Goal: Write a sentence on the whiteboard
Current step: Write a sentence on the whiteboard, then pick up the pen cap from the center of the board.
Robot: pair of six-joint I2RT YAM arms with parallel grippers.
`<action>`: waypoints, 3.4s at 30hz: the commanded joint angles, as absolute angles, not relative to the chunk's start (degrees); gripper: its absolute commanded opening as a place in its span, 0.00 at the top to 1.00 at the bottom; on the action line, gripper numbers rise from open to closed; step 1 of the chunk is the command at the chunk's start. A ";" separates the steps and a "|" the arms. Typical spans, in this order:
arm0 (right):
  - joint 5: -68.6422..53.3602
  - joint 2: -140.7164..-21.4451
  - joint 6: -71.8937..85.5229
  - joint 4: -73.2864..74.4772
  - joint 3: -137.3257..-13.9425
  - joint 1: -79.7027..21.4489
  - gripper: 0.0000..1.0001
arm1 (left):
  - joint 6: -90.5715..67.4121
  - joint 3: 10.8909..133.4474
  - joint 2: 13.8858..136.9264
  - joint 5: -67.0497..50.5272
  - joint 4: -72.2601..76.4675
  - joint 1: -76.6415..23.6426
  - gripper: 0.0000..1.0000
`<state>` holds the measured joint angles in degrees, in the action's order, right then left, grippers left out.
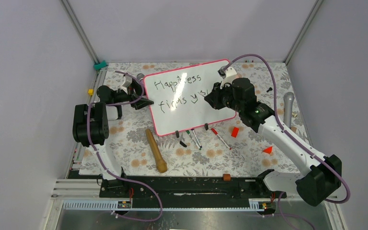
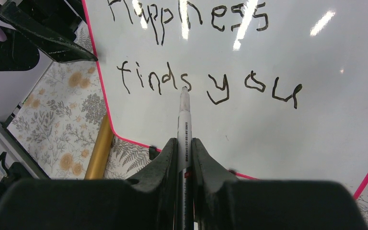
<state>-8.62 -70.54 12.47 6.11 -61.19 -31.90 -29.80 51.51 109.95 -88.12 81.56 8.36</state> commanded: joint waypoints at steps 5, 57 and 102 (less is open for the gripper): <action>-8.47 -69.71 11.86 5.30 -62.47 -32.29 1.00 | -29.58 50.92 106.77 -94.57 84.31 12.57 0.24; -9.32 -42.09 15.92 14.12 -49.01 -33.93 1.00 | -97.20 7.33 40.15 -54.34 60.57 20.10 0.01; -9.21 -39.12 15.89 22.64 -46.78 -33.90 1.00 | -98.88 64.54 94.29 20.42 -53.40 -52.32 0.55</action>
